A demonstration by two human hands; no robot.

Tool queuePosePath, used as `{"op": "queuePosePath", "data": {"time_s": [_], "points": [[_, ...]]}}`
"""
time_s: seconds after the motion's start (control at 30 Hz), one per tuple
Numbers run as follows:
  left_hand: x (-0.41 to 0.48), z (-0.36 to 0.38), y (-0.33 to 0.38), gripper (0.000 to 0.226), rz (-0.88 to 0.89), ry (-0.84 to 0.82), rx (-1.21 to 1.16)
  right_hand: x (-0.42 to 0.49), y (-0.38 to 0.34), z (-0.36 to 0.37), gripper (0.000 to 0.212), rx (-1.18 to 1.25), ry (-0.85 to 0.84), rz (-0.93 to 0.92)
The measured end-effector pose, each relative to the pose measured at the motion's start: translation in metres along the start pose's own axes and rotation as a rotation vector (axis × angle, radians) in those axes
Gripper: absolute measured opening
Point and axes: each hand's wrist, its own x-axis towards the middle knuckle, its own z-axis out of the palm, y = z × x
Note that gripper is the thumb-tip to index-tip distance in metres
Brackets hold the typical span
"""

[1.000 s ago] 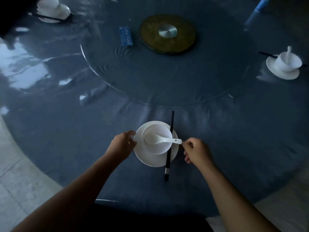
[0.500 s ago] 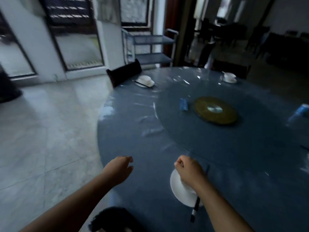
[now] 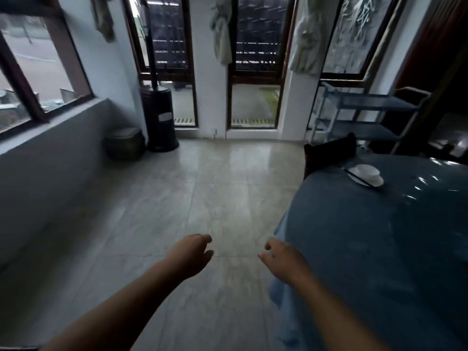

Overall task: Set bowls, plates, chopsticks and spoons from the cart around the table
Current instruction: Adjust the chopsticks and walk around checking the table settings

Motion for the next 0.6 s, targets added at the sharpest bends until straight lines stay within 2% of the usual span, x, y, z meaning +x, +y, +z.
{"op": "queuePosePath", "data": {"time_s": [0.17,0.3,0.6], "points": [[0.061,-0.023,-0.067,0.043,-0.009,-0.031,0.005,0.078,-0.060,0.014,0.046,0.011,-0.024,-0.014],[0.131,-0.033,-0.087,0.041,0.023,-0.051,-0.026,0.146,-0.077,0.010,0.046,0.003,-0.045,-0.009],[0.368,-0.033,-0.085,0.041,0.150,-0.104,-0.011,0.349,-0.027,-0.019,0.045,0.079,-0.006,0.130]]}}
